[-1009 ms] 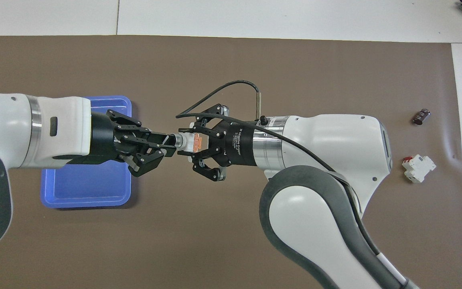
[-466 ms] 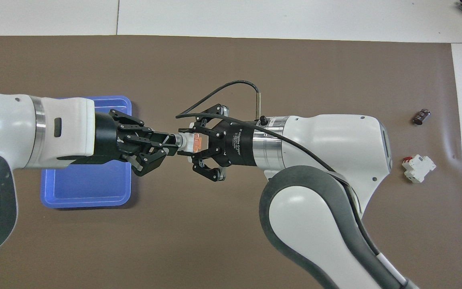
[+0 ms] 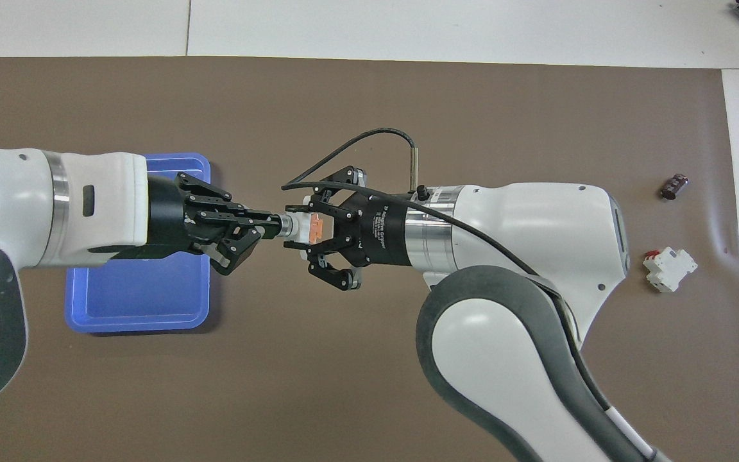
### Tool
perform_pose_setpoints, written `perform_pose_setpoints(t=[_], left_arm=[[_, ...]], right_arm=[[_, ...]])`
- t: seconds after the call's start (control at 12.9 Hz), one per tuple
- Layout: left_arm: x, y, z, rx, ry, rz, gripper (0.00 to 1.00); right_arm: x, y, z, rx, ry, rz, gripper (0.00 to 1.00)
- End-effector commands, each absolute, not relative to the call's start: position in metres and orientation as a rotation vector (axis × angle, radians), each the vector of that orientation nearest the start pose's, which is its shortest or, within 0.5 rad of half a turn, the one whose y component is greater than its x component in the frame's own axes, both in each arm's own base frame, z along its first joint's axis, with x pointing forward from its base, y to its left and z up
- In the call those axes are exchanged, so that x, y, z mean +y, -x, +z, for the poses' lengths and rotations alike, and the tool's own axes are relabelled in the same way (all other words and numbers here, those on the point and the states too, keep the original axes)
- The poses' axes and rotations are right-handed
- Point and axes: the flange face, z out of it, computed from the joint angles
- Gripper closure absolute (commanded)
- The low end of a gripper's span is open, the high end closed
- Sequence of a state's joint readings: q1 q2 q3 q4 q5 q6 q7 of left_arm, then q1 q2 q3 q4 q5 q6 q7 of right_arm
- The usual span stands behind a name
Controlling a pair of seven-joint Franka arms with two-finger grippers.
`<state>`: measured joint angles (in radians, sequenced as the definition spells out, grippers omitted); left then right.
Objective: Turn and place switch with both arms
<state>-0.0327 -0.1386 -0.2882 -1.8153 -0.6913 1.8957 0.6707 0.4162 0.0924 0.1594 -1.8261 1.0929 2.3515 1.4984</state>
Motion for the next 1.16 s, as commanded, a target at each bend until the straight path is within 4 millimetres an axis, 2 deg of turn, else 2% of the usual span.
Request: perform_pose_setpoints(t=[0.0,0.08,0.31,1.09], left_arm=[[-0.2248,-0.4912,0.6249,-1.023,-2.293,0.432,1.0],[-0.2258,-0.4904,0.6245,-1.019,-2.294,0.423,1.0],[-0.2248,-0.4904,0.6266,-0.856,-2.327,0.374,1.0],[-0.2321,-0.4836,0.6299,-0.155,-2.435,0.082,1.0]], right_arm=[[0.3481,-0.5207,0.5378,1.58,1.598,0.737,1.0],[0.3481,-0.5207,0.5378,1.58,1.598,0.737,1.0],[0.3481,-0.5207,0.5378,1.581,1.597,0.738,1.0],[0.348,-0.5204,0.5388,1.58,1.596,0.737,1.0]])
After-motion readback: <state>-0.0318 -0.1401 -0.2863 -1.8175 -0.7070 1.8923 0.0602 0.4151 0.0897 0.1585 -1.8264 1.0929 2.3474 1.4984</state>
